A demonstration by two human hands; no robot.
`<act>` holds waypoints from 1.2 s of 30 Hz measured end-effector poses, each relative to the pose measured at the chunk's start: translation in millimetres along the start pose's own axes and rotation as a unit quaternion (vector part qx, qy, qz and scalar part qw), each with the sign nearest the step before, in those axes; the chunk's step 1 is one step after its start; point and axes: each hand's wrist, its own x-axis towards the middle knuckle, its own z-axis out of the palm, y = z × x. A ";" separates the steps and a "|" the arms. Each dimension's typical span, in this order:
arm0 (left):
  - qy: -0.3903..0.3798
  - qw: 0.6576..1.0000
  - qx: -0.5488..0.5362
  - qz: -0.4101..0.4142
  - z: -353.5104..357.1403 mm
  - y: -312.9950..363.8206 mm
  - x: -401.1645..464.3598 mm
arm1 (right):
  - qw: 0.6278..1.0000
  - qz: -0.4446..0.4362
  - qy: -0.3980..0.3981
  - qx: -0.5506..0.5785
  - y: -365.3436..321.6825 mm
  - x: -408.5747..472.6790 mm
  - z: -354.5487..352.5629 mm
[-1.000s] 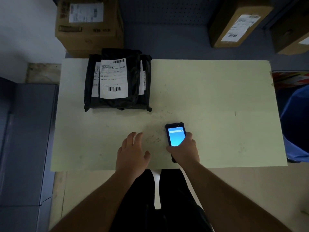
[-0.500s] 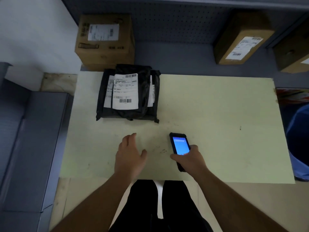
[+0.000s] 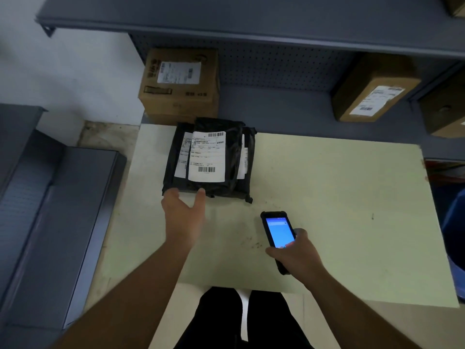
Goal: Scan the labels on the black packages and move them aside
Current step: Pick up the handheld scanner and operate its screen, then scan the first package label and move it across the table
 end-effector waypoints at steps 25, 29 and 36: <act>-0.026 0.991 -0.028 -0.128 44.2 40.7 54.9 | 0.999 0.014 0.014 -0.034 10.7 11.9 4.4; -0.024 0.990 -0.022 -0.135 49.9 41.8 56.2 | 0.999 0.019 0.020 -0.030 10.8 13.0 1.8; -0.030 0.988 -0.038 -0.145 51.1 50.1 56.8 | 0.999 0.028 0.018 -0.029 9.6 12.2 -2.7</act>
